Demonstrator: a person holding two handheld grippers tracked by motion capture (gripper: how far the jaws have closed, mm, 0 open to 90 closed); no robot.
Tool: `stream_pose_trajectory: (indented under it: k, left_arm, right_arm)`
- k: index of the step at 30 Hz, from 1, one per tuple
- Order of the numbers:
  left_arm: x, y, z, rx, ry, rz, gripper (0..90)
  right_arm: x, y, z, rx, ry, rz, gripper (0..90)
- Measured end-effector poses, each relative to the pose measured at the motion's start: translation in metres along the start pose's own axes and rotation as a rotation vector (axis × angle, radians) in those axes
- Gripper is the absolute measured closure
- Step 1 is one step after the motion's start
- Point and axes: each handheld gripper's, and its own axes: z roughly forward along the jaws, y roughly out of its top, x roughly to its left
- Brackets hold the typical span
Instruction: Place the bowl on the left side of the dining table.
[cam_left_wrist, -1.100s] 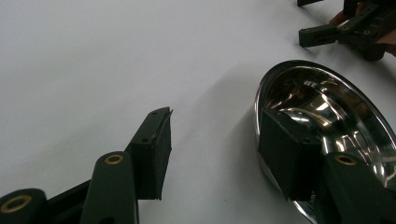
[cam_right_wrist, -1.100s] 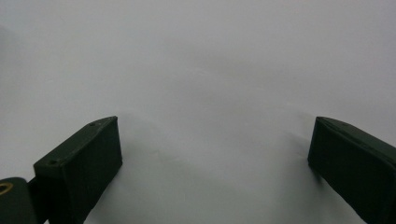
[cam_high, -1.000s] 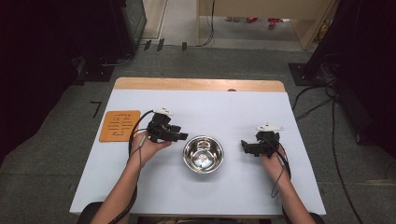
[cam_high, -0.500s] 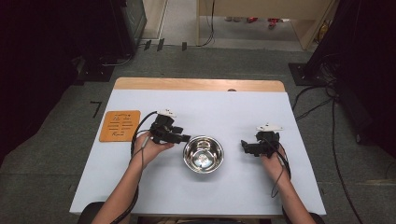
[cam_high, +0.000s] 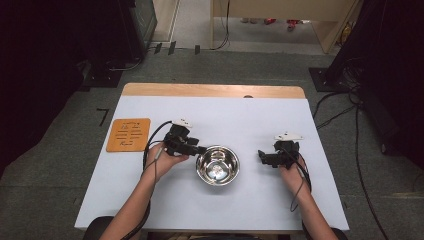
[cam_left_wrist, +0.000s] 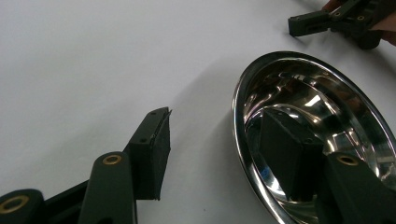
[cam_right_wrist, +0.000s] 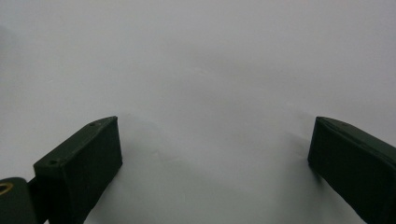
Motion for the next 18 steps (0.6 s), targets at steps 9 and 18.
stream_pose_trajectory:
  k: [9, 18]
  left_arm:
    - [-0.004, -0.001, 0.008, 0.02, -0.021, 0.007, 45.1]
    - [-0.008, -0.001, 0.017, 0.041, -0.035, 0.014, 46.9]
  right_arm:
    - [0.0, 0.0, 0.0, 0.0, 0.0, 0.001, 2.5]
    - [0.0, 0.0, 0.0, 0.0, 0.0, 0.0, 2.5]
